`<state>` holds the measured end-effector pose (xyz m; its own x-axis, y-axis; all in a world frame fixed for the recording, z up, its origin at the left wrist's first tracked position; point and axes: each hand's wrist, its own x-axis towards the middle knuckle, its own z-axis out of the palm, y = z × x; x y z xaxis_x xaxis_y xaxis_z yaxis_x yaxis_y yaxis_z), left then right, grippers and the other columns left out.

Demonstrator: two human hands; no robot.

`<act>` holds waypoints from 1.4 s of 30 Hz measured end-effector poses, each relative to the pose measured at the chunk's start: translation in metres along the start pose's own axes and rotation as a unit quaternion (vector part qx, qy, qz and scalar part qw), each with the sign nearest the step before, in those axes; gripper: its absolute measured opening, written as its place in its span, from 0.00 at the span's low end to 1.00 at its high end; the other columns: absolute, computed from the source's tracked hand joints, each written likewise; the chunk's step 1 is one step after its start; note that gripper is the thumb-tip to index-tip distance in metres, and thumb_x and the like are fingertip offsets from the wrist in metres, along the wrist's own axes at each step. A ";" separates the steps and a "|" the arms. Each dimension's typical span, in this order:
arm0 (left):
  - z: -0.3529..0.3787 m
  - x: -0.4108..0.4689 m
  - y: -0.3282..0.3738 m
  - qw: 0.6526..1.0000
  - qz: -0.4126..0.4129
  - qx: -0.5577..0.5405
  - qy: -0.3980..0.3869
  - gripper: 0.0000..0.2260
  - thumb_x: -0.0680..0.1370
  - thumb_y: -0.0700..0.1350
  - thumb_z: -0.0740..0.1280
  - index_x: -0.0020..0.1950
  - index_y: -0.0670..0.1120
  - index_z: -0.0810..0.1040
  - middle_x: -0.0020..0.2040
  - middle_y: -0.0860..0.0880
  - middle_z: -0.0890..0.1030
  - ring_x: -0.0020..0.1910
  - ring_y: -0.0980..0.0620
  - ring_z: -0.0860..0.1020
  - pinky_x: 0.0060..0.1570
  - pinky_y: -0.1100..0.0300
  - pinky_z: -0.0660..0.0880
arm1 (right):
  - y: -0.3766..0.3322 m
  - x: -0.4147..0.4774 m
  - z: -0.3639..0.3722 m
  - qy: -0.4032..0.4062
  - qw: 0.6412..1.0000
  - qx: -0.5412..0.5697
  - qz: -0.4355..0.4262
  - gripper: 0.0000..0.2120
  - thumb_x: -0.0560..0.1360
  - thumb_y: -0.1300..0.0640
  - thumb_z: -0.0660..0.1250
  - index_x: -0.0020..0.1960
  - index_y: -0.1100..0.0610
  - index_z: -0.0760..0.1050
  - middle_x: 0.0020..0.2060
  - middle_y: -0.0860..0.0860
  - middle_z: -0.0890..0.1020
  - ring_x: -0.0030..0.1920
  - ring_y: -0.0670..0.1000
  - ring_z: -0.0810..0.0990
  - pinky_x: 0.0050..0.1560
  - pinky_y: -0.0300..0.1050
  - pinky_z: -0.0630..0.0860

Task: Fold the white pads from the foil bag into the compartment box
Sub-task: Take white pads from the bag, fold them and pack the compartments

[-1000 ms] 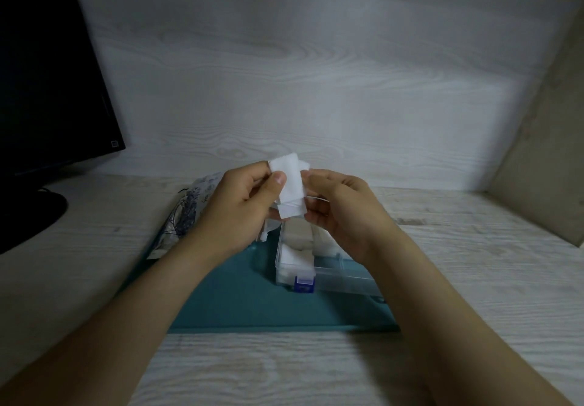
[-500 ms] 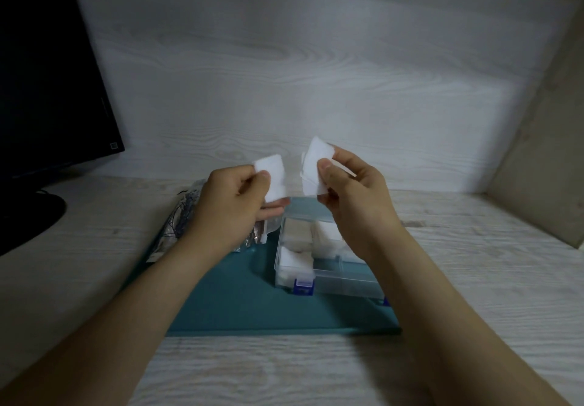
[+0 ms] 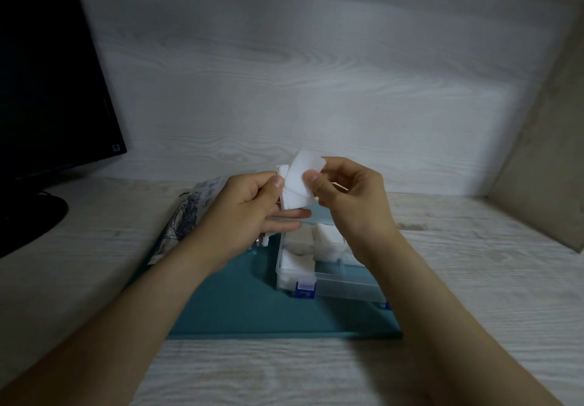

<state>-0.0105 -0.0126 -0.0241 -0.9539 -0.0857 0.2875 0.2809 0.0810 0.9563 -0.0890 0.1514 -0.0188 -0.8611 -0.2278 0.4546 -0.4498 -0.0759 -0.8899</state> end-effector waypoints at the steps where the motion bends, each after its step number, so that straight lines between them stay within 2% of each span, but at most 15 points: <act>1: 0.001 0.000 0.001 1.000 0.000 -0.005 -0.003 0.15 0.89 0.43 0.57 0.65 0.37 0.80 0.57 0.37 0.86 0.54 0.44 0.88 0.53 0.52 0.85 | 0.000 0.000 0.000 0.000 1.000 0.002 -0.001 0.06 0.78 0.61 0.75 0.54 0.58 0.85 0.46 0.58 0.86 0.41 0.44 0.84 0.42 0.36 0.79; 7: 0.000 -0.003 0.001 0.999 0.010 0.017 -0.027 0.14 0.83 0.36 0.68 0.69 0.43 0.80 0.55 0.45 0.88 0.53 0.45 0.88 0.54 0.54 0.85 | 0.000 -0.001 0.001 0.000 1.000 0.002 -0.020 0.03 0.77 0.62 0.76 0.50 0.58 0.85 0.37 0.47 0.86 0.38 0.43 0.85 0.39 0.34 0.78; 12: 0.000 0.000 -0.001 1.000 -0.007 0.025 -0.005 0.14 0.84 0.33 0.66 0.69 0.41 0.80 0.54 0.44 0.88 0.52 0.45 0.88 0.53 0.54 0.85 | -0.002 -0.001 -0.001 0.038 0.997 0.053 -0.031 0.04 0.80 0.63 0.73 0.53 0.62 0.85 0.38 0.50 0.87 0.36 0.43 0.82 0.40 0.34 0.77; 15: -0.001 0.001 0.001 1.000 -0.026 0.013 -0.007 0.14 0.85 0.32 0.62 0.68 0.40 0.80 0.53 0.43 0.88 0.52 0.44 0.88 0.52 0.54 0.85 | -0.004 0.000 -0.008 -0.001 0.998 0.057 -0.030 0.06 0.81 0.62 0.72 0.54 0.63 0.85 0.37 0.49 0.85 0.36 0.44 0.79 0.42 0.38 0.77; 18: -0.002 0.001 0.004 0.998 -0.048 -0.030 -0.005 0.15 0.86 0.34 0.58 0.67 0.40 0.80 0.52 0.39 0.88 0.51 0.40 0.88 0.51 0.51 0.86 | -0.004 -0.002 -0.002 -0.038 0.998 -0.013 -0.049 0.06 0.79 0.61 0.74 0.54 0.61 0.86 0.40 0.55 0.88 0.41 0.56 0.85 0.46 0.49 0.84; 20: -0.002 0.001 0.005 0.997 -0.051 -0.050 0.004 0.15 0.88 0.36 0.56 0.67 0.41 0.80 0.52 0.37 0.87 0.50 0.37 0.88 0.52 0.48 0.86 | -0.001 -0.003 0.003 -0.032 0.995 -0.056 -0.073 0.04 0.78 0.60 0.75 0.53 0.57 0.86 0.39 0.59 0.87 0.43 0.62 0.85 0.47 0.54 0.83; 22: -0.002 0.001 0.006 0.996 -0.051 -0.069 0.008 0.15 0.89 0.41 0.55 0.65 0.42 0.80 0.53 0.37 0.87 0.51 0.36 0.88 0.53 0.47 0.85 | 0.001 -0.004 0.005 -0.020 0.995 -0.072 -0.072 0.05 0.78 0.59 0.76 0.54 0.54 0.86 0.36 0.56 0.85 0.38 0.59 0.83 0.42 0.49 0.81; 25: 0.000 0.000 0.005 0.997 -0.043 -0.068 -0.005 0.14 0.89 0.46 0.58 0.68 0.44 0.79 0.56 0.40 0.87 0.54 0.39 0.87 0.57 0.46 0.84 | 0.000 -0.005 0.004 -0.014 0.994 -0.074 -0.074 0.09 0.78 0.59 0.76 0.58 0.54 0.84 0.32 0.52 0.82 0.33 0.47 0.80 0.37 0.39 0.78; 27: 0.002 0.000 0.002 0.997 -0.041 -0.072 -0.008 0.14 0.89 0.45 0.59 0.69 0.42 0.78 0.58 0.40 0.87 0.56 0.40 0.87 0.60 0.44 0.83 | 0.000 -0.008 0.007 -0.022 0.992 -0.089 -0.088 0.12 0.79 0.60 0.75 0.61 0.52 0.81 0.33 0.52 0.82 0.33 0.47 0.81 0.36 0.40 0.79; 30: 0.002 0.001 0.000 0.994 -0.044 -0.099 -0.010 0.14 0.89 0.44 0.57 0.69 0.40 0.77 0.58 0.38 0.86 0.58 0.40 0.86 0.59 0.43 0.82 | -0.001 -0.013 0.010 -0.031 0.970 -0.185 -0.154 0.13 0.77 0.59 0.75 0.59 0.50 0.79 0.40 0.46 0.83 0.41 0.46 0.81 0.43 0.35 0.75; 32: 0.000 0.001 0.002 0.995 -0.046 -0.092 -0.008 0.14 0.89 0.44 0.56 0.70 0.41 0.77 0.56 0.39 0.87 0.57 0.43 0.87 0.52 0.50 0.84 | -0.004 -0.016 0.011 -0.045 0.944 -0.248 -0.212 0.20 0.71 0.58 0.77 0.60 0.50 0.77 0.52 0.44 0.81 0.53 0.45 0.78 0.52 0.32 0.71; 35: -0.002 0.000 0.005 0.994 -0.053 -0.100 -0.013 0.14 0.89 0.45 0.58 0.68 0.40 0.78 0.55 0.37 0.87 0.53 0.42 0.87 0.44 0.57 0.83 | -0.004 -0.017 0.012 -0.114 0.908 -0.307 -0.260 0.28 0.65 0.53 0.78 0.63 0.49 0.73 0.64 0.45 0.76 0.66 0.49 0.74 0.64 0.50 0.71; 37: -0.002 0.001 0.005 0.990 -0.059 -0.125 -0.024 0.14 0.88 0.44 0.60 0.68 0.38 0.78 0.57 0.34 0.85 0.53 0.40 0.87 0.43 0.57 0.82 | -0.003 -0.017 0.013 -0.127 0.898 -0.333 -0.259 0.27 0.67 0.53 0.79 0.63 0.49 0.73 0.65 0.43 0.78 0.67 0.47 0.74 0.67 0.54 0.70; 39: -0.004 0.003 0.002 0.988 -0.066 -0.134 -0.042 0.14 0.88 0.41 0.59 0.70 0.37 0.77 0.60 0.32 0.83 0.58 0.37 0.85 0.51 0.50 0.83 | -0.002 -0.017 0.013 -0.110 0.895 -0.337 -0.272 0.24 0.70 0.52 0.80 0.62 0.50 0.75 0.64 0.42 0.81 0.64 0.45 0.77 0.67 0.49 0.69; 42: -0.007 0.005 0.000 0.984 -0.074 -0.149 -0.071 0.16 0.86 0.37 0.57 0.72 0.38 0.75 0.63 0.32 0.82 0.63 0.33 0.81 0.66 0.38 0.78 | -0.004 -0.015 0.011 -0.084 0.904 -0.316 -0.275 0.22 0.67 0.49 0.84 0.55 0.49 0.77 0.63 0.42 0.83 0.61 0.44 0.80 0.65 0.38 0.68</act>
<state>-0.0144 -0.0198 -0.0229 -0.9861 0.0656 0.1528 0.1353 -0.2175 0.9666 -0.0719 0.1447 -0.0226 -0.4409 -0.4730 0.7628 -0.8908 0.3344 -0.3076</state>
